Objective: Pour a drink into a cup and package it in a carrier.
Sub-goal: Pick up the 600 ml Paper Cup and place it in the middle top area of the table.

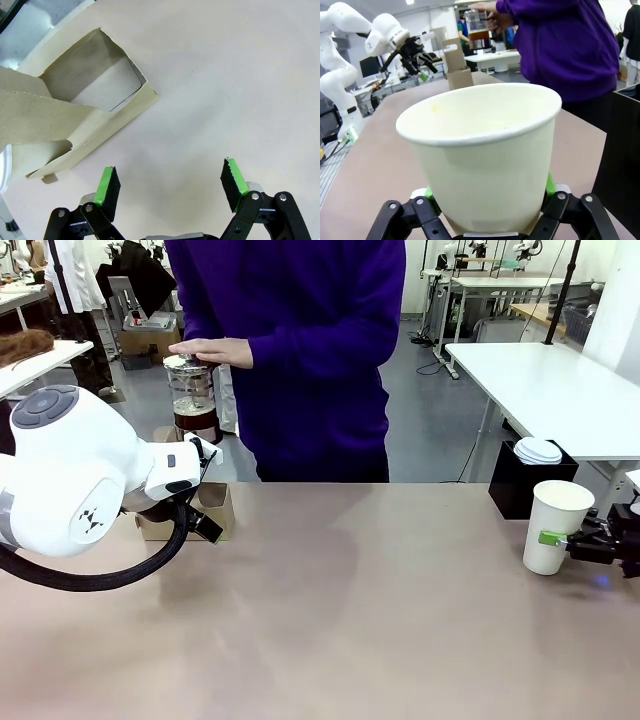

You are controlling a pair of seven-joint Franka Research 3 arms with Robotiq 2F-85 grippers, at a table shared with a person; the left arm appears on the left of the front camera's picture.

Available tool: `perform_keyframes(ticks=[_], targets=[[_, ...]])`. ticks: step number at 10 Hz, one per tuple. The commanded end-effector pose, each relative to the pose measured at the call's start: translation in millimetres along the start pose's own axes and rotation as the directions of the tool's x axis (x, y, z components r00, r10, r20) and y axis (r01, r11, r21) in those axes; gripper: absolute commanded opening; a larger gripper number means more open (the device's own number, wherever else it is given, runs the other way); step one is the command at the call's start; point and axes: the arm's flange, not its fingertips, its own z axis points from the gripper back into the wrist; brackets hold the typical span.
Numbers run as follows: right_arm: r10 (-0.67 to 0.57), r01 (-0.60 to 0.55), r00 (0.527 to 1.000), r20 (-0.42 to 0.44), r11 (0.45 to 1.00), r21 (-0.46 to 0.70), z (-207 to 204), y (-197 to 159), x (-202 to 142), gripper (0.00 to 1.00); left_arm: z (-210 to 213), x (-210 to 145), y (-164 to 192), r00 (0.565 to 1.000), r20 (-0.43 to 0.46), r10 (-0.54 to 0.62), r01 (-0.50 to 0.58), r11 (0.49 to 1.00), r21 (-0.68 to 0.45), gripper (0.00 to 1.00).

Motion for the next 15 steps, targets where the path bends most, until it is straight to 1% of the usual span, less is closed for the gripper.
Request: perform_keyframes(ticks=[1, 4, 5, 7, 9, 10, 12, 14, 15], targets=[[0.007, -0.007, 1.000, -0.003, 1.000, -0.002, -0.6, 0.8, 2.0, 0.80, 0.2, -0.1, 0.0, 1.000, 0.001, 0.000, 0.000, 1.000, -0.001, 1.00], [0.000, 0.000, 1.000, 0.001, 1.000, 0.000, 0.7, 0.0, -0.2, 0.80, 0.2, -0.1, 0.0, 1.000, 0.001, 0.000, 0.000, 1.000, -0.001, 1.00], [-0.049, 0.050, 0.998, 0.028, 0.998, -0.031, -4.8, 10.5, 10.9, 0.80, 0.2, -0.1, 0.0, 1.000, 0.001, 0.000, 0.000, 1.000, -0.001, 1.00], [-0.085, 0.091, 0.993, 0.083, 0.993, -0.077, -43.6, 21.4, 51.5, 0.80, 0.2, -0.1, 0.0, 1.000, 0.001, 0.000, 0.000, 1.000, -0.001, 1.00], [-0.080, 0.086, 0.994, 0.080, 0.993, -0.079, -94.2, 24.7, 82.2, 0.80, 0.2, -0.1, 0.0, 1.000, 0.001, 0.000, 0.000, 1.000, -0.001, 1.00], [-0.078, 0.083, 0.995, 0.063, 0.994, -0.073, -123.2, 23.9, 91.2, 0.80, 0.2, -0.1, 0.0, 1.000, 0.001, 0.000, 0.000, 1.000, -0.001, 1.00], [-0.089, 0.093, 0.993, 0.073, 0.994, -0.056, -186.8, 16.7, 98.8, 0.80, 0.2, -0.1, 0.0, 1.000, 0.001, 0.000, 0.000, 1.000, -0.001, 1.00], [-0.079, 0.082, 0.996, 0.051, 0.995, -0.061, -243.4, 2.3, 92.7, 0.80, 0.2, -0.1, 0.0, 1.000, 0.001, 0.000, 0.000, 1.000, -0.001, 1.00], [-0.082, 0.085, 0.995, 0.054, 0.994, -0.066, -266.7, -7.3, 83.8, 0.80, 0.2, -0.1, 0.0, 1.000, 0.001, 0.000, 0.000, 1.000, -0.001, 1.00]])
